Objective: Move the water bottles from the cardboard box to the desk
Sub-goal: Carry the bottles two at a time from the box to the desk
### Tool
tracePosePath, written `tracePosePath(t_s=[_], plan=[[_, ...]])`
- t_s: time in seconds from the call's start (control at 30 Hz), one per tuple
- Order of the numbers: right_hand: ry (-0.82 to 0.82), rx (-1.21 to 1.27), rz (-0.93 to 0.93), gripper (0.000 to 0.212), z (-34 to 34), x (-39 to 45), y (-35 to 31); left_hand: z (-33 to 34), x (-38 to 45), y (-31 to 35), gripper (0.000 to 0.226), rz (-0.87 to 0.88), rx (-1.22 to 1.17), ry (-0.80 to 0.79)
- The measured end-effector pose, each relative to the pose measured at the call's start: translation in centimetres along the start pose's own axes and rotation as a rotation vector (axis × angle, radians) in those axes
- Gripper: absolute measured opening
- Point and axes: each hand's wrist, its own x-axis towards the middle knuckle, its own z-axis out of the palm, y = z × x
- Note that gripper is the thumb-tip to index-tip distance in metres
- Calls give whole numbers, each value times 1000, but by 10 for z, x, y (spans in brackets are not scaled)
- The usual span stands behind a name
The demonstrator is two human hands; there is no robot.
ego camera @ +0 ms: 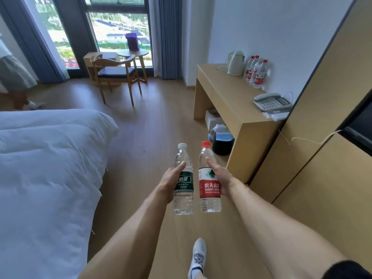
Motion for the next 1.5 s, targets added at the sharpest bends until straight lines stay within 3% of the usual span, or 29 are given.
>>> tracePosePath(t_s=[0.4,0.6,1.03,1.23,1.5], plan=[[-115,2,43,71,11,223,-134,-27,204,140,59,32,33,164],[-151,-25,33,62,12,303,-205,-28,289,208,60,67,10,168],[1,-3,-46,57,-16,463,-315,-25,489,312,57,38,64,25],[119,72,-95,62,-19,543,-377,-28,594,384,41,-6,153,-106],[241,193,-148,64,-30,613,-445,-11,708,459,50,-31,242,-249]])
